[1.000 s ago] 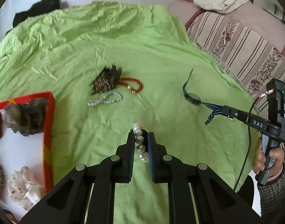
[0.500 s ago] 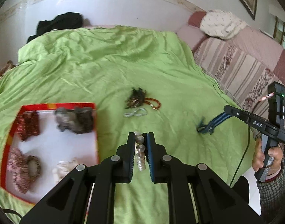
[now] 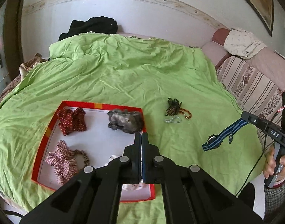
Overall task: Organize jewelry
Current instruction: 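Carry the pearl bracelet and the watch toward the white tray, then open the left tool to drop the pearl bracelet into the tray while the right tool holds the watch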
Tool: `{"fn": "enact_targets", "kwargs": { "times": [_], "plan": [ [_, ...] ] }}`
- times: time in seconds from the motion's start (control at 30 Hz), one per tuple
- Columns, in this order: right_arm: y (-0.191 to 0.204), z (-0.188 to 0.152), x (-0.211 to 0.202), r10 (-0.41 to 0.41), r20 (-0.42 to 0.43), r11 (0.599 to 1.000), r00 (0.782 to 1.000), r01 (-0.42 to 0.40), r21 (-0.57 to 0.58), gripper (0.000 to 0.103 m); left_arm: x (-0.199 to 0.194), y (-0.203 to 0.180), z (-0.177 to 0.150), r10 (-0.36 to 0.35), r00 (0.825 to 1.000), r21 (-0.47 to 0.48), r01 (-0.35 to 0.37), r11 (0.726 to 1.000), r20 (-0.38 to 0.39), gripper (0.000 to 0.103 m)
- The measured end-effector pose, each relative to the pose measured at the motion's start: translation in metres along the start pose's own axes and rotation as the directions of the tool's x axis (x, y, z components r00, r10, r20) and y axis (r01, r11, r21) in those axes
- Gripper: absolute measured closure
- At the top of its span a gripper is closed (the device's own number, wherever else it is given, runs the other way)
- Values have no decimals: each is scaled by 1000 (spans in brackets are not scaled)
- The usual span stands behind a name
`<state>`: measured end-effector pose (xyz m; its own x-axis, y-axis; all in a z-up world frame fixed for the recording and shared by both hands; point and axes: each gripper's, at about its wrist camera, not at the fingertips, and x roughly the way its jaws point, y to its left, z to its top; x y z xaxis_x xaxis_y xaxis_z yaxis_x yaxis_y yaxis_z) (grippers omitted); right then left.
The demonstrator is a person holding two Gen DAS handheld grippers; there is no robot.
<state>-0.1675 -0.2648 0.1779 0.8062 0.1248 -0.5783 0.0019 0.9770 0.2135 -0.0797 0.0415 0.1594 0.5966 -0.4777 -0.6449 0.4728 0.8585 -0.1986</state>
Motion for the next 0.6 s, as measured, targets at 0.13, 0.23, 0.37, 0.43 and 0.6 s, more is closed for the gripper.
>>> {"fn": "enact_targets", "kwargs": {
  "times": [0.13,0.23,0.37,0.43,0.6],
  "plan": [
    [-3,-7,5,-15,-22,1000,1000,16,9,92,10,1,-12,11,999,27,-10,1000,-43,103],
    [-10,-12,3,-24,-27,999,999,25,23,92,34,3,-20,-21,993,36,25,999,-113,99],
    [-17,-17,1,-27,-32,999,999,28,42,92,73,8,-22,-84,976,25,91,996,-199,72],
    [-19,-19,1,-23,-36,999,999,25,48,92,96,10,-22,-120,961,27,131,991,-250,72],
    [-23,-23,2,-18,-41,998,999,20,55,92,131,15,-25,-155,920,22,174,985,-360,73]
  ]
}}
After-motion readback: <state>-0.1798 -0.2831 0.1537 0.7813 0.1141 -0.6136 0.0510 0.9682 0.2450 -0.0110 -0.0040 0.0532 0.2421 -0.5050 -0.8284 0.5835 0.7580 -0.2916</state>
